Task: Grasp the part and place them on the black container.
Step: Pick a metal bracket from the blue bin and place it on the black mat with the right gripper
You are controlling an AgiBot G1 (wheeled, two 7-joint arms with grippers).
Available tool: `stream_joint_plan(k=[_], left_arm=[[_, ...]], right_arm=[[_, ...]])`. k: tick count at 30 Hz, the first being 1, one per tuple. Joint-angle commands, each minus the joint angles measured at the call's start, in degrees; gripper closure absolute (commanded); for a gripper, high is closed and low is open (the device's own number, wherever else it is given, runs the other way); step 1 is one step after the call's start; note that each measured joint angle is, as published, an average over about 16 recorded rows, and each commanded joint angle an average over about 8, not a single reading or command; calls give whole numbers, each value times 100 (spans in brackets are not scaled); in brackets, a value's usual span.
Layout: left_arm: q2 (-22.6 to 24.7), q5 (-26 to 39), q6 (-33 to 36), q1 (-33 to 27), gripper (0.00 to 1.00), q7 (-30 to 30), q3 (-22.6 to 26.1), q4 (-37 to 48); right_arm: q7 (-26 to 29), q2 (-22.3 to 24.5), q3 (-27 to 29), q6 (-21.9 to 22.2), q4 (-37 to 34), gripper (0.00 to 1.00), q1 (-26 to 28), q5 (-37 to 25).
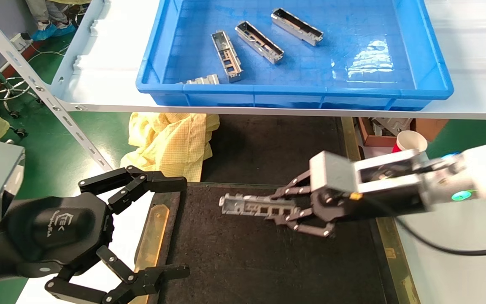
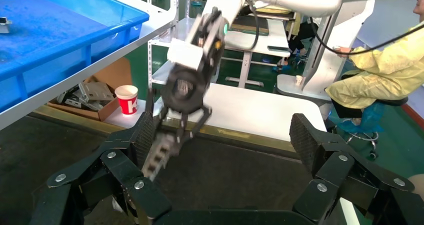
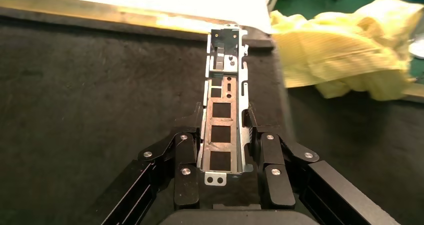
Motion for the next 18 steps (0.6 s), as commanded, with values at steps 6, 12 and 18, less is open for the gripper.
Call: stream_joint_plan(k=[6,12,18], left_arm=[[0,0,0,0,0,0,0,0],[0,0,0,0,0,0,0,0],[0,0,0,0,0,0,1,0]], right_arm=[[-572,-588,-48,385,-612,100,-376,-30],[-1038,-1123,-84,641,-1259,100,-544,-70],[-1457,-1637,-111,804,-1988,100,-585,-101]])
